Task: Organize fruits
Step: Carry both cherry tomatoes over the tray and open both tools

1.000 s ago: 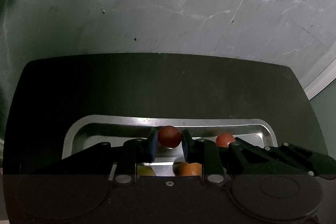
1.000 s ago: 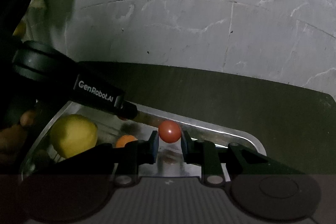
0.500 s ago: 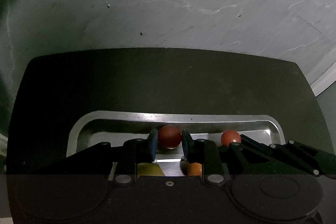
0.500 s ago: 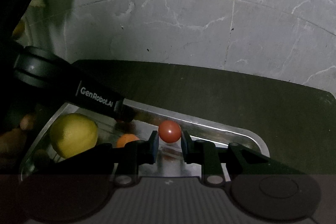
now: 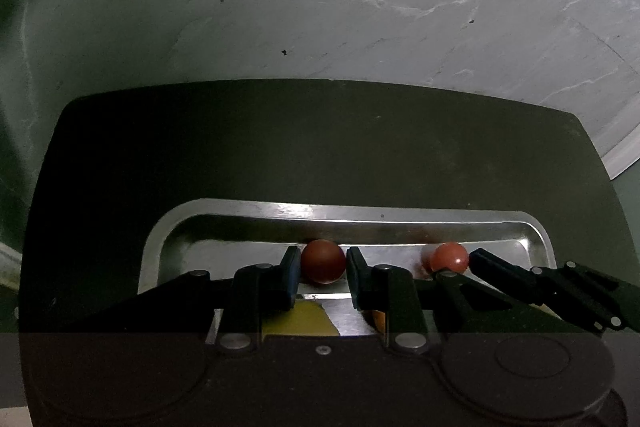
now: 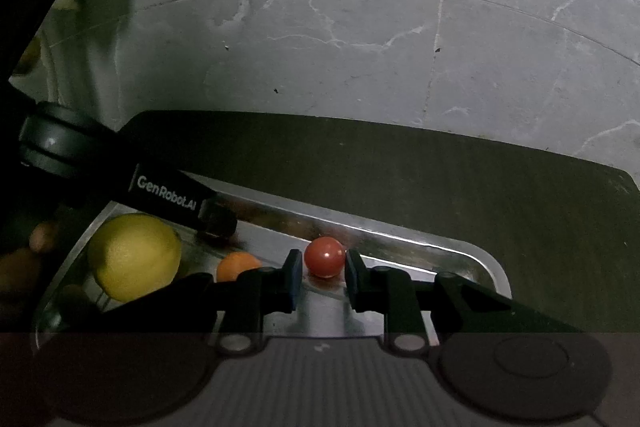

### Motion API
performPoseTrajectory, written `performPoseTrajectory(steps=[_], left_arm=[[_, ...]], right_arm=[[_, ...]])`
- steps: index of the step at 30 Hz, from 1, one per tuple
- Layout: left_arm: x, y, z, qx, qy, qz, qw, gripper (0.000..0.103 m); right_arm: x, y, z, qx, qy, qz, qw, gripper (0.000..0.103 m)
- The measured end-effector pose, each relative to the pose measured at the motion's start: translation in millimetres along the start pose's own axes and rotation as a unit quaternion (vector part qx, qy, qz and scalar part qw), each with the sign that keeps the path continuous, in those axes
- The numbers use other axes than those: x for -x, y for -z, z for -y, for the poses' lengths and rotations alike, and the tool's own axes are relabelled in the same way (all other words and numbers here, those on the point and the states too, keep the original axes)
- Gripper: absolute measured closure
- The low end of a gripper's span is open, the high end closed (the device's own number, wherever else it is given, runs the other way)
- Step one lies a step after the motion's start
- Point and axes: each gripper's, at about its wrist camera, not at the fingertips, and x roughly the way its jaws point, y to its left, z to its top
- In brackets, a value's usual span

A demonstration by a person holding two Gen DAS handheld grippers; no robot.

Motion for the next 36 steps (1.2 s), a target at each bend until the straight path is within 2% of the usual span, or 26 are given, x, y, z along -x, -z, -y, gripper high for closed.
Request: performPoseTrajectory(steps=[9,20,27,31,36], left_arm=[[1.7,1.7,0.8,0.007,-0.006,0.001,1.0,0.068],[15.0,3.5,-0.8,0.018,-0.009,0.017,0.9996,0.044],[25.3,3.2,-3.1,0.022,-0.002,0.03,0.9993,0.033],[29.8,0.9,-2.3,0.022,-0.003,0.039,0.999,0.021],[35.6,-0.7,-3.5,0.025,-0.008,0.046,0.9986,0.015]], right_arm=[[3.7,0.5,1.9,-0.004,0.007,0.002,1.0,0.068],[12.1,2.5,-0.1,-0.019,0.024,0.015,0.999,0.045],[21.3,3.4,0.8,-0.031,0.039,0.029,0.998,0.03],[27.2,3.2,3.5,-0.04,0.048,0.035,0.997,0.019],[34.1,2.5,5.8,-0.049,0.058,0.042,0.996,0.012]])
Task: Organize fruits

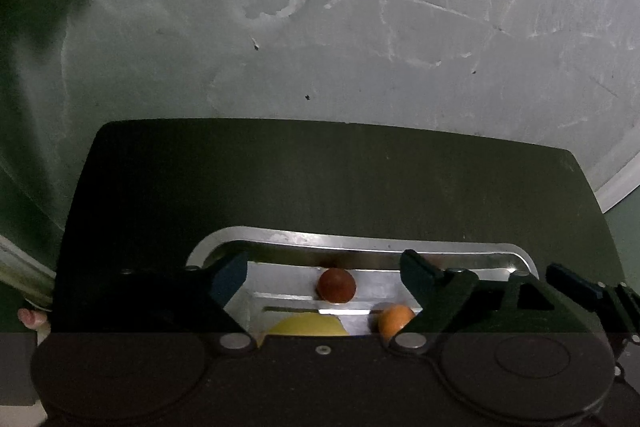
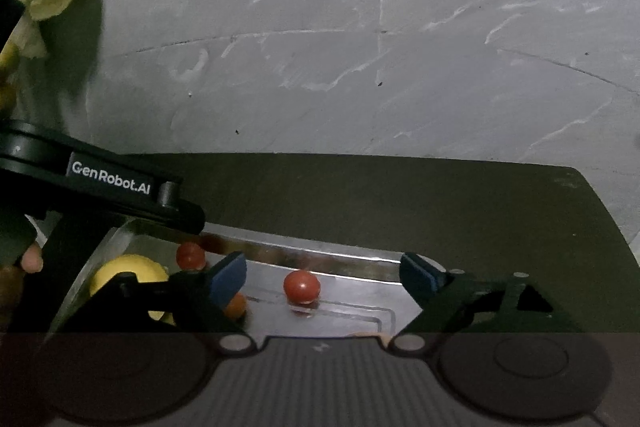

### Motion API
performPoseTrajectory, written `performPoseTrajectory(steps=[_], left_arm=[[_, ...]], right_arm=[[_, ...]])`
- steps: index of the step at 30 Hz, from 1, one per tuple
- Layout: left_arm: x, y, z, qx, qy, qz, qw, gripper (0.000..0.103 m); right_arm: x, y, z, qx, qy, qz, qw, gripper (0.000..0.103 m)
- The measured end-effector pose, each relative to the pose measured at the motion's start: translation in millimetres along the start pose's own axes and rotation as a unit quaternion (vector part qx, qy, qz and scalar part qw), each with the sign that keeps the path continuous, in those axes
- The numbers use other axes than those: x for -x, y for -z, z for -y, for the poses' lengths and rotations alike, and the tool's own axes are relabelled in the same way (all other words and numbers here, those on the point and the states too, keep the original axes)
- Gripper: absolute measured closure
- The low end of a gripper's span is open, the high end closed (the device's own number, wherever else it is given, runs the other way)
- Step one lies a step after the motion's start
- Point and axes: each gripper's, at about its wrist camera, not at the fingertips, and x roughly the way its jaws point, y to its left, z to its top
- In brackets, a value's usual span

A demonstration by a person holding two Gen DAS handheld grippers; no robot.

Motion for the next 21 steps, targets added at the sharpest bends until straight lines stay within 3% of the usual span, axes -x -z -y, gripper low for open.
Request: performPoseTrajectory(steps=[8,21], left_arm=[[7.7,1.8,-4.6,0.005,-0.007,0.011,0.9999,0.006],[16.2,4.0,-9.8,0.009,-0.018,0.018,0.9997,0.003]], right_arm=[[8.1,0.5,0.7,-0.021,0.017,0.007,1.0,0.001],[17.2,1.6,0.8,-0.036,0.036,0.01,0.999,0.0]])
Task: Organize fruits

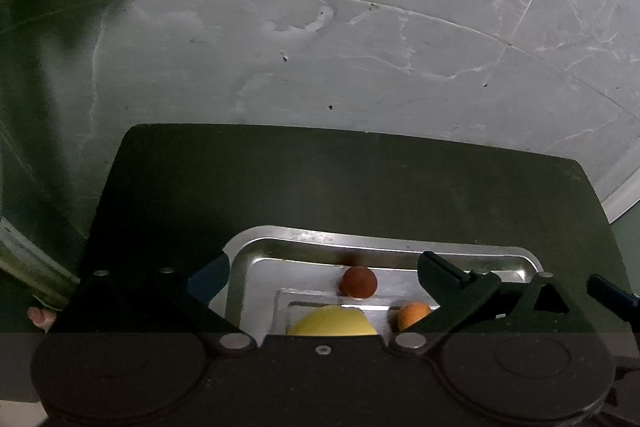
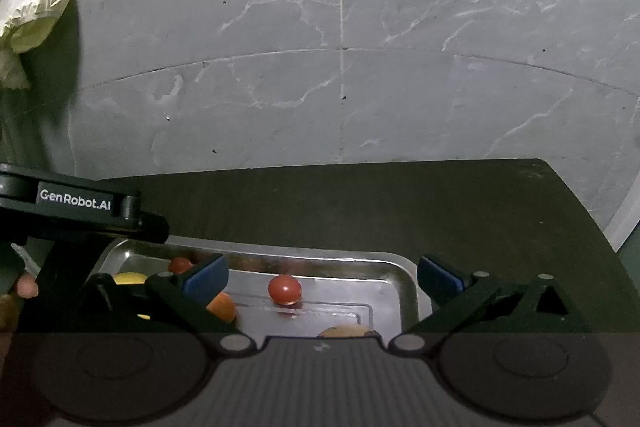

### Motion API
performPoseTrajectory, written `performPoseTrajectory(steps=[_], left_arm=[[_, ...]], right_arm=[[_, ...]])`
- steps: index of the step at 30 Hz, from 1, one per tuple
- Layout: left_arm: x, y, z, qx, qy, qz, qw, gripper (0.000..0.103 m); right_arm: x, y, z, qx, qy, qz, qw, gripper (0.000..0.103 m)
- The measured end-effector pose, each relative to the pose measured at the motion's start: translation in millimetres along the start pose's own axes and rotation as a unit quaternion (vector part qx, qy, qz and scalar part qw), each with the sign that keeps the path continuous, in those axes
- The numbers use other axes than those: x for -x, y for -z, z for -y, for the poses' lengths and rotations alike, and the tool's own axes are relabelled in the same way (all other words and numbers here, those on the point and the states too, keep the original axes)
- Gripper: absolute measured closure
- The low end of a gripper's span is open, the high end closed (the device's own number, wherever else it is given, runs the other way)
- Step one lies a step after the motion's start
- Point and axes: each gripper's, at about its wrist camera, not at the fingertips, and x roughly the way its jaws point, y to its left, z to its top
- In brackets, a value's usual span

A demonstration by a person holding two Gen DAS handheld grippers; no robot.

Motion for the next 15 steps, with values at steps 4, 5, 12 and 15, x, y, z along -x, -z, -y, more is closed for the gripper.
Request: performPoseTrajectory(steps=[4,5,12,15], left_arm=[[2.9,2.8,-2.4,-0.003,-0.003,0.005,1.0,0.003],[4.2,3.6,-3.1,-0.004,-0.004,0.007,1.0,0.003],[11.5,10.9,-9.5,-0.001,-0.005,0.018,0.9998,0.003],[12.4,15.2,-11.2,0.005,-0.006,0.022,0.9997,0.003]], right_arm=[[2.7,2.6,-3.1,-0.004,0.004,0.002,1.0,0.0],[3.7,3.5,-4.1,-0.005,0.005,0.003,1.0,0.0],[12.6,5.7,-10.4,-0.006,0.011,0.01,1.0,0.0],[19.4,4.0,-13.3,0.001,0.016,0.012,1.0,0.0]])
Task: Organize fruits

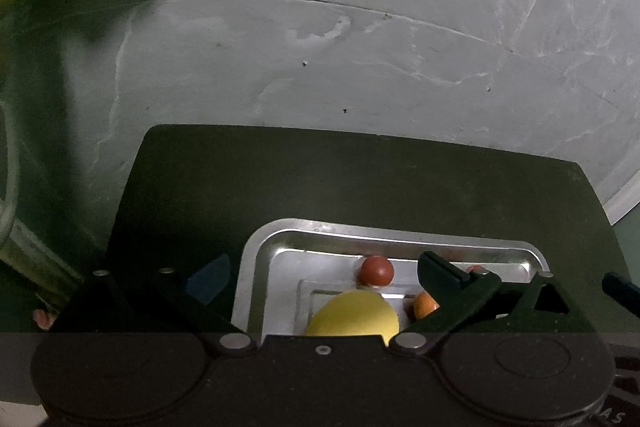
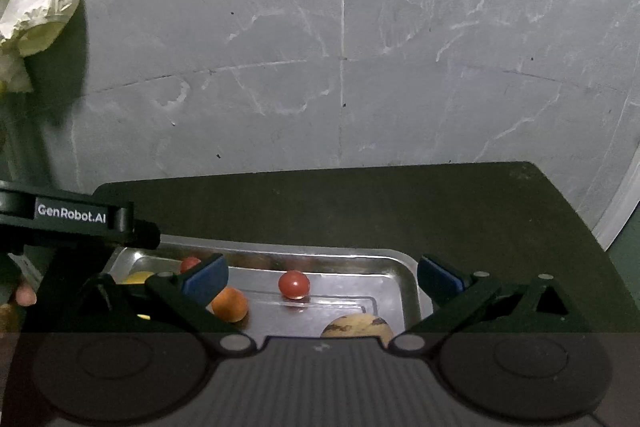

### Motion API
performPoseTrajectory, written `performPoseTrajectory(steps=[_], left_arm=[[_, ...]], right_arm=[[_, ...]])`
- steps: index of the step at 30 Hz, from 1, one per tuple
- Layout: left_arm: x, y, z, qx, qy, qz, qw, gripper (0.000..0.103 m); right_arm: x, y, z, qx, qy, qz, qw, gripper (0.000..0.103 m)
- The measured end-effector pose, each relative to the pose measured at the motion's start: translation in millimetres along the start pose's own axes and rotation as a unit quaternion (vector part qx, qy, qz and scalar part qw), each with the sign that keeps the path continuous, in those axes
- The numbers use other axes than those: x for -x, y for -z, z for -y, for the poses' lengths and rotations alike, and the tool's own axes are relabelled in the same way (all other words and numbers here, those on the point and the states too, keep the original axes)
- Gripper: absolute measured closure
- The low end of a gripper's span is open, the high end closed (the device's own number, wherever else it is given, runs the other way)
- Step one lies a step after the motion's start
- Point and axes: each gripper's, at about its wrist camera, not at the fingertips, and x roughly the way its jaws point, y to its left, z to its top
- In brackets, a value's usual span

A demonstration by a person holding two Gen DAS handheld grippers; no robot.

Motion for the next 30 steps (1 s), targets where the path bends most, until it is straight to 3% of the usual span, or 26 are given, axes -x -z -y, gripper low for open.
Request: performPoseTrajectory(steps=[14,30], left_arm=[[16.9,16.4,-2.4,0.015,0.009,0.024,0.9995,0.003],[59.6,51.6,22.3,0.032,-0.059,0.059,0.996,0.003]], right_arm=[[22.0,0.5,3.3,0.007,0.021,0.0,1.0,0.0],[51.0,9.6,27.6,0.015,-0.027,0.02,0.999,0.0]])
